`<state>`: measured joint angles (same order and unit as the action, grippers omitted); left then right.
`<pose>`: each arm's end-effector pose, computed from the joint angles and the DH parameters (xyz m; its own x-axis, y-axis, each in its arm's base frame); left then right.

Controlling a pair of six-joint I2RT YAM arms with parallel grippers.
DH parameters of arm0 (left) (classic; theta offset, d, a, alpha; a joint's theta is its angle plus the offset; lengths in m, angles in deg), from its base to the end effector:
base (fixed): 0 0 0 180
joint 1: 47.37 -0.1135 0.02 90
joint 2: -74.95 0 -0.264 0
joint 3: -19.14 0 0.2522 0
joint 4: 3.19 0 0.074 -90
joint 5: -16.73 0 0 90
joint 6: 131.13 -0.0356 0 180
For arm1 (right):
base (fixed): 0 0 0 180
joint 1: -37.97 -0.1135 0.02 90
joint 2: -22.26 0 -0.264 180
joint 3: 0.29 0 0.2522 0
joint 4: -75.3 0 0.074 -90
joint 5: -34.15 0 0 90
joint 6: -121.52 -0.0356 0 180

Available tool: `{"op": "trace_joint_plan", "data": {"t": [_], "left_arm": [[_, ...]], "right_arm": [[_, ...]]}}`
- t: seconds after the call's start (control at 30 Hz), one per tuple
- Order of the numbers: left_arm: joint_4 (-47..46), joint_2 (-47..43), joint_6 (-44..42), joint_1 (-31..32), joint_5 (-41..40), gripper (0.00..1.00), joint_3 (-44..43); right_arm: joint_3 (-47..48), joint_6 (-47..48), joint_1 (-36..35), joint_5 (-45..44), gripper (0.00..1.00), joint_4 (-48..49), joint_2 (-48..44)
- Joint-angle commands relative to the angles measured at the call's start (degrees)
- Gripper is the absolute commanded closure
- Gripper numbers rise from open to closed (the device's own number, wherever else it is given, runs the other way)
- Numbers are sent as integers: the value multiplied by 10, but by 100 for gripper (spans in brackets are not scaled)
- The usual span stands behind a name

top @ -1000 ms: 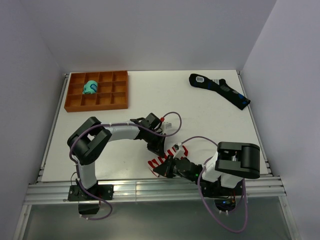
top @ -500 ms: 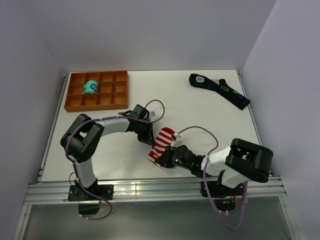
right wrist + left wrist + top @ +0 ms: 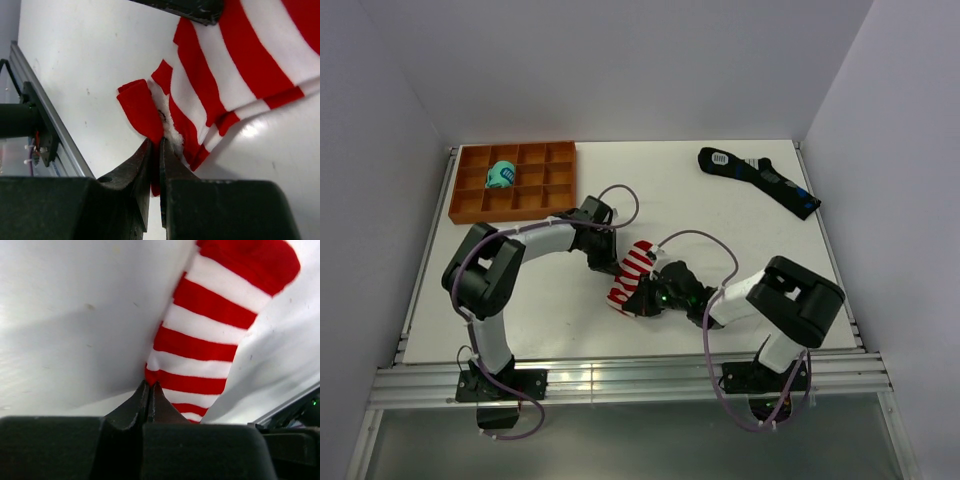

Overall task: Roll the socks
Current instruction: Roll the sock at the center of the board.

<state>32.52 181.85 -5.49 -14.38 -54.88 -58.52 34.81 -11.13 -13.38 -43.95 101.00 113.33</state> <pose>0.2979 -0.2068 0.1453 -0.9839 -0.0205 -0.1776 0.0682 0.8752 -0.4790 0.1567 0.2077 0.1136 -0.8247 0.0303 -0.5648 -0.4306 0.6139 0.6616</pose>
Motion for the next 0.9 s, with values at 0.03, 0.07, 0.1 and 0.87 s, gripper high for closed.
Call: {"op": "trace_joint_plan", "data": {"t": [0.03,0.07,0.1,0.87], "left_arm": [[31,25,-10,-33,-124,100,-19],[33,24,-10,-37,-126,100,-19],[33,22,-10,-39,-124,100,-17],[-13,-22,14,-49,-127,92,53]], "right_arm": [[19,49,15,120,94,-100,74],[19,48,17,133,94,-92,79],[19,44,18,145,94,-85,82],[166,60,121,297,94,-349,181]]}}
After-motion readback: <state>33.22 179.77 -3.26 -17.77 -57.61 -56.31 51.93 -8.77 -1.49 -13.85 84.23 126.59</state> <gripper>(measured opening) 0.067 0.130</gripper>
